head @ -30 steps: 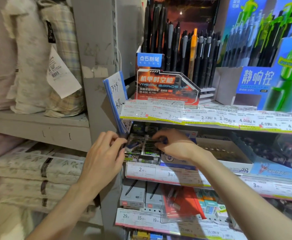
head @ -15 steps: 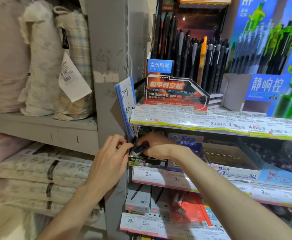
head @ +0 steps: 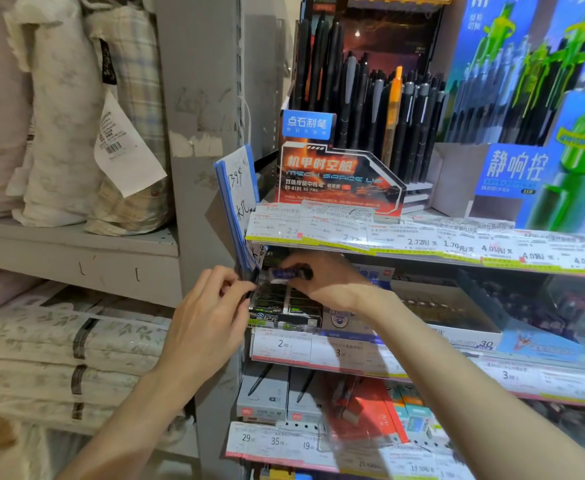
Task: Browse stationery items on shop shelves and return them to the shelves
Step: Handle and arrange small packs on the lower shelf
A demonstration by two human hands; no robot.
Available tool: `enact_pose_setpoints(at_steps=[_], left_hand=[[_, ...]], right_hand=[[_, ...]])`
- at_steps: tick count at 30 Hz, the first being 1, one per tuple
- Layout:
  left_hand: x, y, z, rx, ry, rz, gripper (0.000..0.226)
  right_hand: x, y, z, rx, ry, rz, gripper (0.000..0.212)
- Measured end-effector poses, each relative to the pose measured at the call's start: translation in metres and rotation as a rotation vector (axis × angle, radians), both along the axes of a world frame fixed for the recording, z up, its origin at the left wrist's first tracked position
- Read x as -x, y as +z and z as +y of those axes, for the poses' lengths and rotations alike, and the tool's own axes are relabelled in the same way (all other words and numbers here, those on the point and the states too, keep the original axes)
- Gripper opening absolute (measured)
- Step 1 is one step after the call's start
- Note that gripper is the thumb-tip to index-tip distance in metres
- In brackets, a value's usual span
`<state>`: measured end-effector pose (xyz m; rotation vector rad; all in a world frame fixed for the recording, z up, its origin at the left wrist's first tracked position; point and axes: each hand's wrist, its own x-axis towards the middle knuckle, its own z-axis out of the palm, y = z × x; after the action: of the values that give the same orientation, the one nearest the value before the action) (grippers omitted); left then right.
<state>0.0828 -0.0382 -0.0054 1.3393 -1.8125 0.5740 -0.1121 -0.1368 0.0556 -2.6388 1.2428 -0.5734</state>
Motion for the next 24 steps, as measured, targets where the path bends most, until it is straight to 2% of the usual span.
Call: enact_pose_setpoints(at_steps=[4,7,10,15,20,24], left_hand=[[0.019,-0.006,-0.001,-0.003,-0.078,0.006,0.019],[0.036,-0.01,-0.011,-0.01,-0.163,0.004,0.02],[0.049,-0.012,-0.023,-0.098,-0.179,-0.029,0.026],[0.065,-0.009,-0.034,-0.352,-0.14,-0.067,0.044],[0.074,-0.01,-0.036,-0.353,-0.062,-0.129,0.034],[0.071,-0.013,-0.045,-0.4,-0.116,-0.074,0.045]], right_hand=[[0.039,0.005,-0.002,-0.116,-0.086,-0.008,0.032],[0.065,0.005,-0.002,-0.16,-0.126,-0.108,0.022],[0.089,0.004,-0.002,-0.187,-0.179,-0.15,0.023],[0.12,0.002,-0.003,-0.188,-0.234,-0.1,0.02],[0.128,0.001,-0.002,-0.126,-0.27,0.027,0.021],[0.121,-0.001,-0.004,-0.088,-0.259,0.113,0.02]])
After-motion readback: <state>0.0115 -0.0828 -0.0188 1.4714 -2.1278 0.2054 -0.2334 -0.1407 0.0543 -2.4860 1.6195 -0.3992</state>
